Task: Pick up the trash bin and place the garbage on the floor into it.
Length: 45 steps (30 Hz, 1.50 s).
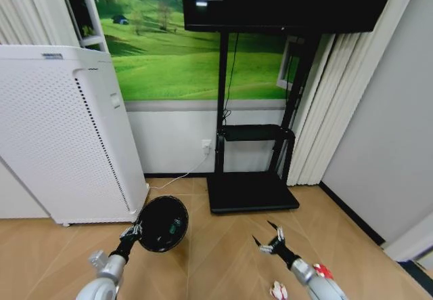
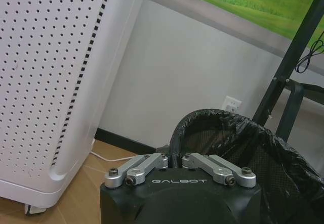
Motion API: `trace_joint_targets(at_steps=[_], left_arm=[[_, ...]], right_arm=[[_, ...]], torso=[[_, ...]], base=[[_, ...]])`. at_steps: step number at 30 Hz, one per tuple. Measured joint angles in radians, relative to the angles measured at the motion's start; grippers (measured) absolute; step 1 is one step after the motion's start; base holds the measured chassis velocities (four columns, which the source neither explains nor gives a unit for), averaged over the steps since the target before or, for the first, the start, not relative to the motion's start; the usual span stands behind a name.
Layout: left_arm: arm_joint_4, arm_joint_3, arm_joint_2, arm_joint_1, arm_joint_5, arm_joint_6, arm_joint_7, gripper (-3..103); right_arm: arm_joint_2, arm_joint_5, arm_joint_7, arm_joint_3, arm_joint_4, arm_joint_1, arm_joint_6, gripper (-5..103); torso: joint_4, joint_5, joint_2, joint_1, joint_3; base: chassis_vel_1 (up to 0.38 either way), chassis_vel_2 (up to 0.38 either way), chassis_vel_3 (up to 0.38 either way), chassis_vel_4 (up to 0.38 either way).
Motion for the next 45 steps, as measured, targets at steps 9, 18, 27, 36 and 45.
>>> trace_joint_targets(at_steps=[9, 18, 27, 36, 45], left_arm=[[0.012, 0.004, 0.003, -0.009, 0.002, -0.005, 0.002, 7], [0.033, 0.013, 0.033, -0.041, 0.0, -0.006, -0.004, 7], [0.038, 0.038, 0.036, -0.046, 0.003, -0.007, -0.013, 7], [0.029, 0.053, 0.04, -0.043, 0.004, -0.007, -0.023, 7], [0.022, 0.053, 0.041, -0.042, 0.003, -0.007, -0.023, 7]], right_arm=[[-0.002, -0.061, -0.113, 0.049, -0.129, -0.013, 0.121, 100], [0.017, -0.169, -0.196, 0.106, -0.229, -0.037, 0.215, 100], [0.057, -0.28, -0.225, 0.11, -0.353, -0.004, 0.257, 99], [0.115, -0.357, -0.217, 0.099, -0.502, 0.086, 0.267, 99], [0.121, -0.443, -0.103, 0.117, -0.522, 0.117, 0.229, 84]], torso=[[-0.0003, 0.0, 0.0, 0.0, 0.0], [-0.0003, 0.0, 0.0, 0.0, 0.0], [-0.0002, 0.0002, 0.0, 0.0, 0.0], [-0.0002, 0.0006, 0.0, 0.0, 0.0], [-0.0001, 0.0, 0.0, 0.0, 0.0]], base=[[0.008, 0.004, -0.006, -0.006], [0.0, 0.0, 0.0, 0.0], [0.0, 0.0, 0.0, 0.0], [0.0, 0.0, 0.0, 0.0], [0.0, 0.0, 0.0, 0.0]])
